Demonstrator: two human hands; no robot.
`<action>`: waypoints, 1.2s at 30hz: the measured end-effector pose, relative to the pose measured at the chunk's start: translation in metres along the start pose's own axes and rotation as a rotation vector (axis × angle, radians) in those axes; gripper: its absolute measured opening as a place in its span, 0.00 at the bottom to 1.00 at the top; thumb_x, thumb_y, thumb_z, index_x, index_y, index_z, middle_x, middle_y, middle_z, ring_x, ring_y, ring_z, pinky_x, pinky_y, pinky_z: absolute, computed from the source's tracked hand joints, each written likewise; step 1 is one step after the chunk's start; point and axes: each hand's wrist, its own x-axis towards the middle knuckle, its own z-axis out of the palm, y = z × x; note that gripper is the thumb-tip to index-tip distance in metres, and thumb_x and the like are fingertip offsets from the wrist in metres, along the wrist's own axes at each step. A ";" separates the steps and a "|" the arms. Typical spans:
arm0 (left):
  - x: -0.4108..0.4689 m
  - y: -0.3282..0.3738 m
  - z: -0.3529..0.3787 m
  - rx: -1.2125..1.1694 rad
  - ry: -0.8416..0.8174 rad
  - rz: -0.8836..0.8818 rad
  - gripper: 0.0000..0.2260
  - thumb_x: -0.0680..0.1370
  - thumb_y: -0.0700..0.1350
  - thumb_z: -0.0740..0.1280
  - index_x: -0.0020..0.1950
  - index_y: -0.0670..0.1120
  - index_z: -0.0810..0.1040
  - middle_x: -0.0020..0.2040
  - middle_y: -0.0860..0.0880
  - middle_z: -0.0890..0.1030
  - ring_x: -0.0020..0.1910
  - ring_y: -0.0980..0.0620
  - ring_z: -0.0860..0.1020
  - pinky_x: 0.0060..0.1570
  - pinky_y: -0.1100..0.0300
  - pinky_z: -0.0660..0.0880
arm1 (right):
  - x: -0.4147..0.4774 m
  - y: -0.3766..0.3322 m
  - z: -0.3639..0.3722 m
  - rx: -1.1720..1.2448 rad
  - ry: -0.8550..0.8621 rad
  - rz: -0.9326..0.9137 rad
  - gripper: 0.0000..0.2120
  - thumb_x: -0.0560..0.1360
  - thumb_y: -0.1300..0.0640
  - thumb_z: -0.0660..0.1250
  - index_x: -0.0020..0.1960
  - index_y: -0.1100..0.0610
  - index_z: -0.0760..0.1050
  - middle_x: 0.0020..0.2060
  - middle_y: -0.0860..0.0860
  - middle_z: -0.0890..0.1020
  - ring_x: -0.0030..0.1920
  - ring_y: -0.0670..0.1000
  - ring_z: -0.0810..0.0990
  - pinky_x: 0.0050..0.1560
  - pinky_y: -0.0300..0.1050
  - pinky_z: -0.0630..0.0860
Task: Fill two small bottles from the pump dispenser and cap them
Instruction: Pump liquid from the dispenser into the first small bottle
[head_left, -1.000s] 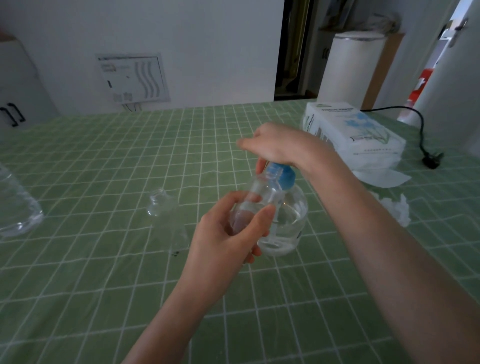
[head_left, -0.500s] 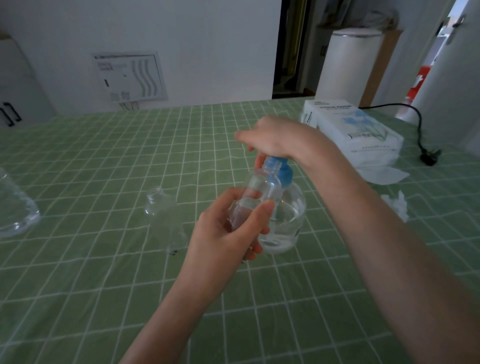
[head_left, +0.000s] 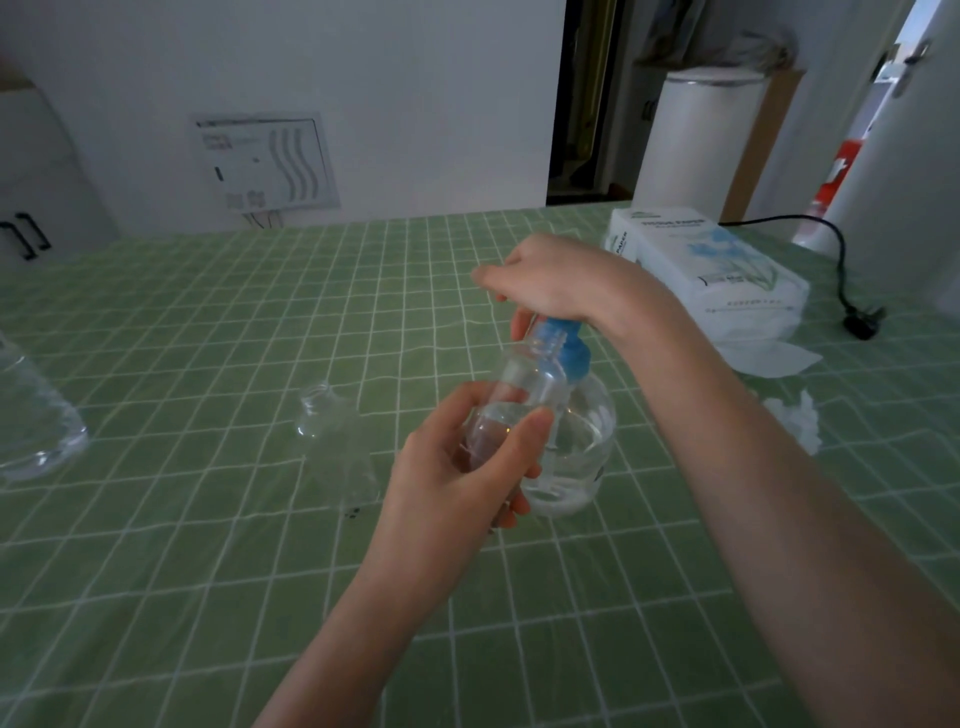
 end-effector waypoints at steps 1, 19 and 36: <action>0.000 0.000 0.000 0.000 0.001 -0.001 0.12 0.65 0.58 0.68 0.46 0.56 0.80 0.31 0.49 0.81 0.26 0.55 0.77 0.26 0.66 0.72 | -0.001 0.000 0.000 0.011 -0.006 0.001 0.21 0.79 0.46 0.56 0.57 0.61 0.76 0.44 0.55 0.84 0.43 0.52 0.81 0.39 0.42 0.69; 0.001 -0.001 0.000 0.001 0.004 -0.008 0.12 0.65 0.58 0.68 0.46 0.56 0.80 0.31 0.50 0.81 0.26 0.55 0.76 0.26 0.67 0.72 | 0.000 -0.001 0.002 -0.042 0.027 -0.012 0.19 0.80 0.50 0.57 0.59 0.62 0.76 0.49 0.57 0.83 0.49 0.55 0.81 0.37 0.40 0.69; -0.002 -0.005 -0.001 0.029 0.002 -0.019 0.15 0.64 0.61 0.68 0.45 0.56 0.79 0.31 0.51 0.81 0.25 0.57 0.76 0.25 0.68 0.71 | 0.000 0.005 0.010 -0.018 -0.044 0.045 0.17 0.79 0.50 0.57 0.58 0.61 0.76 0.49 0.57 0.83 0.44 0.54 0.79 0.38 0.41 0.67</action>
